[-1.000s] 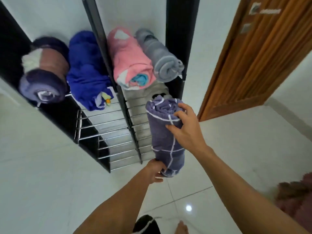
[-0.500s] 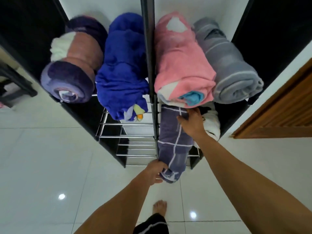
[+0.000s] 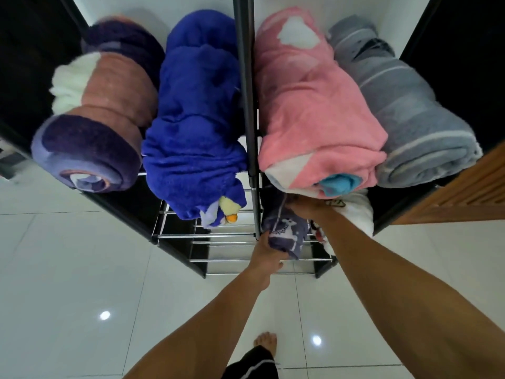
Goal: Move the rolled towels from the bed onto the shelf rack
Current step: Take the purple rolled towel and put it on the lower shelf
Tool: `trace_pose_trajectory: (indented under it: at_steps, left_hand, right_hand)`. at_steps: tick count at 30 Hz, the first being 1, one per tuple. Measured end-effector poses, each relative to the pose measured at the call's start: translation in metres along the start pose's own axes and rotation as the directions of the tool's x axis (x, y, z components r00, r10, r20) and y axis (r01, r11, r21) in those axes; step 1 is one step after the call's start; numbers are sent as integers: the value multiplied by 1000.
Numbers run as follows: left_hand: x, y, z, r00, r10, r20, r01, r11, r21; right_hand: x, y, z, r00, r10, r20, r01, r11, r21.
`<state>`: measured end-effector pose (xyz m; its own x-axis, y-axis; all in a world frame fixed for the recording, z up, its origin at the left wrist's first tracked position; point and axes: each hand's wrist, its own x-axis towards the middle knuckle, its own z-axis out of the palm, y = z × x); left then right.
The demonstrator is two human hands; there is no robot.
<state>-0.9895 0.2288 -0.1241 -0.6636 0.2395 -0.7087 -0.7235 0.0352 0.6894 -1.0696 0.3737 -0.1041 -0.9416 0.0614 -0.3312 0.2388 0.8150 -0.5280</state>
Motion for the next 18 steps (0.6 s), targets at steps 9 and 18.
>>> trace_pose_trajectory:
  at_steps: [9,18]
  left_hand:
    - [-1,-7,0,977,171,-125,-95,881,463]
    - [-54,-15,59,947,-266,180,-72,369,927]
  right_hand:
    - [-64,3,5,989,133,-61,-127,988,91]
    - [-254,77,49,828,550,-107,-471,786,400]
